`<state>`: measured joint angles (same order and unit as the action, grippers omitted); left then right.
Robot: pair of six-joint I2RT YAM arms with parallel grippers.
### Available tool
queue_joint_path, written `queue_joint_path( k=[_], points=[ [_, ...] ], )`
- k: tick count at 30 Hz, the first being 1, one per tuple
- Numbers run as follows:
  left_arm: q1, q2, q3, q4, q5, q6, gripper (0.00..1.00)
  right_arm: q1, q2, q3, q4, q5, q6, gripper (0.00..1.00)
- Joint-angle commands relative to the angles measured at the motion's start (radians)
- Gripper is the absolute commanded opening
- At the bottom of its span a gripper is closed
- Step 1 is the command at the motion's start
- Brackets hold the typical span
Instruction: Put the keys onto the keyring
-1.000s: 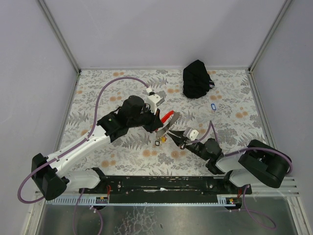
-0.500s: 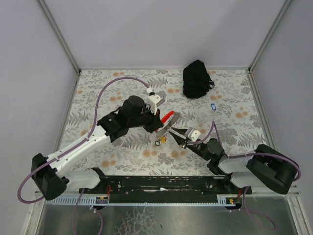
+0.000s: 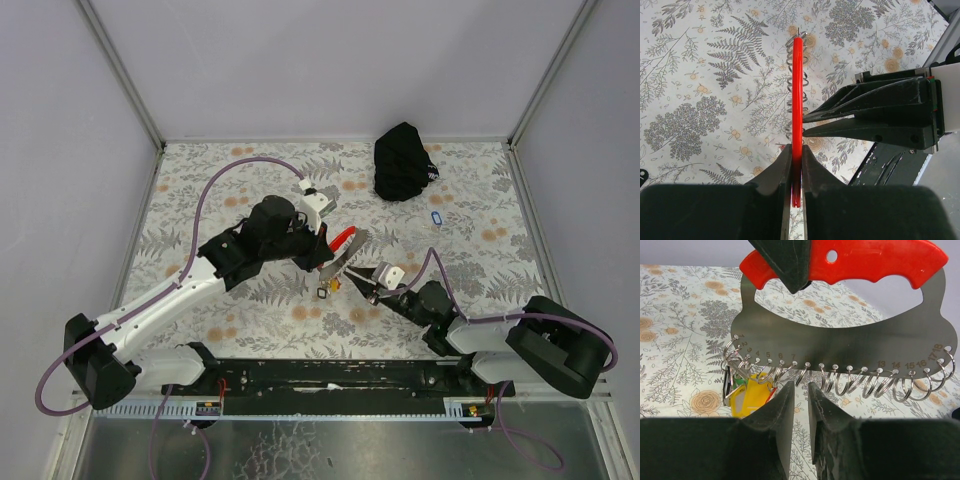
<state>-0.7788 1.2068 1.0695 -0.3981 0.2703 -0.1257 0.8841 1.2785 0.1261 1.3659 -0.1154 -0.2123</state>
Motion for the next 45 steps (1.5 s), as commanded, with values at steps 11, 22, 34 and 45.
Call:
queue_joint_path(
  k=[11,22,34,45],
  points=[
    [-0.014,-0.015,0.021,0.025,0.033,0.005,0.0,0.01,0.018,0.029,0.098,0.013,-0.007,0.22],
    [-0.018,-0.006,0.023,0.031,0.037,0.005,0.0,0.01,0.022,0.031,0.113,0.021,-0.008,0.17],
    [-0.008,-0.04,-0.048,0.131,-0.082,-0.095,0.0,0.009,-0.059,0.043,-0.016,0.008,-0.02,0.0],
    [-0.001,-0.099,-0.136,0.228,-0.034,-0.13,0.0,0.01,-0.104,0.048,-0.098,-0.001,-0.002,0.0]
  ],
)
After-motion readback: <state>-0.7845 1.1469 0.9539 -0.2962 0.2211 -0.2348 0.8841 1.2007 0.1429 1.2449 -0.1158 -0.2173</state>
